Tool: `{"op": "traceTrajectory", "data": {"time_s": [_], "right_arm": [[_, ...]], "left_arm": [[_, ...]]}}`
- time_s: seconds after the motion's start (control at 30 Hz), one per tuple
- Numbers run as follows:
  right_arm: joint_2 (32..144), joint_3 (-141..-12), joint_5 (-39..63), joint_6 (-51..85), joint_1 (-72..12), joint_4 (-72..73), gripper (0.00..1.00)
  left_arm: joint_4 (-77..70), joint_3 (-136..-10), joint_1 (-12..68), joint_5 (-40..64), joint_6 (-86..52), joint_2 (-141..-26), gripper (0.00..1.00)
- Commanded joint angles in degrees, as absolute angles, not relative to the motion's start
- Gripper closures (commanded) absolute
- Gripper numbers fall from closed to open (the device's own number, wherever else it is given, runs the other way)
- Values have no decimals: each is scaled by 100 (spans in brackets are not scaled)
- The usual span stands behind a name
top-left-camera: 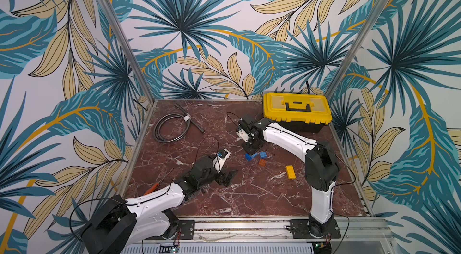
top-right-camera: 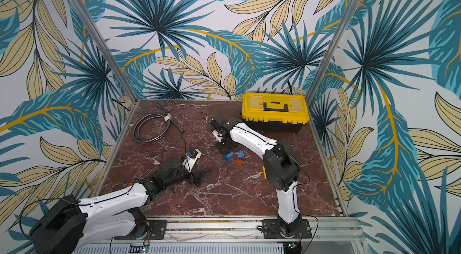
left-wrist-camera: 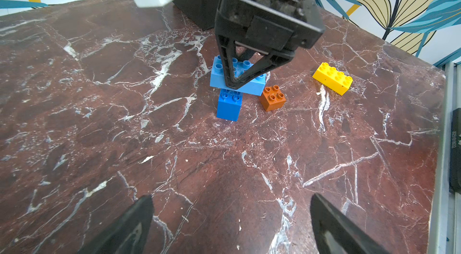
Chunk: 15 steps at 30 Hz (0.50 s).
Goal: Assemble the letter f with lego
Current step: Assemble the lego brick with the lego brick.
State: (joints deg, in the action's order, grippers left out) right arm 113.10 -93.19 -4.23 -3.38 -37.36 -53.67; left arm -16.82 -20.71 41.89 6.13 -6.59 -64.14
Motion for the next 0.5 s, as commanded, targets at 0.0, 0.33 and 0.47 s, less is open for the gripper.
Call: {"op": "traceTrajectory", "data": {"time_s": [0.0, 0.33, 0.47], "right_arm": [[11424, -9367, -515, -505, -3790, -5437, 78], [11513, -9334, -554, -505, -3805, -5276, 79], [11557, -9352, -529, -492, -3804, -5241, 79]], "left_arm": [[-1679, -1962, 4157, 527, -565, -6319, 1], [-1679, -1960, 4158, 540, -575, -6310, 1], [-1679, -1969, 4162, 553, -576, -6311, 1]]}}
